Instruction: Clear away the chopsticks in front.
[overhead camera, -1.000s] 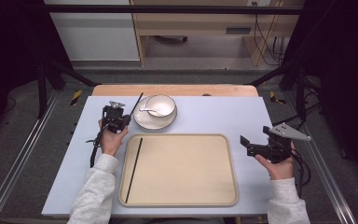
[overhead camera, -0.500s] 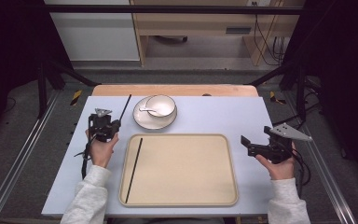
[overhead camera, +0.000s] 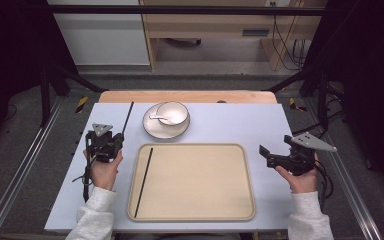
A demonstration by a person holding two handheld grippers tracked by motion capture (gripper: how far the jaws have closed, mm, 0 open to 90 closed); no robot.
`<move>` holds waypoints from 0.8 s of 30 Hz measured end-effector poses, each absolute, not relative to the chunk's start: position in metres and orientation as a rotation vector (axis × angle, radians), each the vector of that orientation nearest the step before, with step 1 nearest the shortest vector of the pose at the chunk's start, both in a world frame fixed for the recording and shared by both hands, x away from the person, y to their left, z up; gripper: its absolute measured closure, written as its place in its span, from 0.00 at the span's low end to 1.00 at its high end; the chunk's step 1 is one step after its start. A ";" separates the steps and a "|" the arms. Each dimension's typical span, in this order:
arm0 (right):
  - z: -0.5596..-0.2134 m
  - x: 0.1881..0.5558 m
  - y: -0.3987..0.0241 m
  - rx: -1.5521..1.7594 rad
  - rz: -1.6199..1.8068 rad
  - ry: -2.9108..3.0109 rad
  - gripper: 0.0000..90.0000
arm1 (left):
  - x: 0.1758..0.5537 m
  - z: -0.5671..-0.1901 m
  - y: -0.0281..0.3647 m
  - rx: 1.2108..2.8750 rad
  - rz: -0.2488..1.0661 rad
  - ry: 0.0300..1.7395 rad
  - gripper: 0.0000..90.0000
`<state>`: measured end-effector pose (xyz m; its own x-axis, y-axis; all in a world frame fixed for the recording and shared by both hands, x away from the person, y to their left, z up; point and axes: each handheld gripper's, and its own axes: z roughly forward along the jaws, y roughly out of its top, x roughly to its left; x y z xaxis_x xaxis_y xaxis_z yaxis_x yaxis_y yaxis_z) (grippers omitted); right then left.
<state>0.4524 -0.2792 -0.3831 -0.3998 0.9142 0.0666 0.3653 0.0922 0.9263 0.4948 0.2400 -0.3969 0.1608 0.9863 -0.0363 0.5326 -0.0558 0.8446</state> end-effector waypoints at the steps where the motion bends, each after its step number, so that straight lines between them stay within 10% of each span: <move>1: -0.383 0.452 -0.280 1.253 1.294 1.825 0.04 | 0.492 -0.397 0.239 1.686 0.773 1.467 0.96; 24: -0.381 0.449 -0.278 1.241 1.308 1.826 0.04 | 0.435 -0.421 0.213 1.591 0.738 1.497 0.96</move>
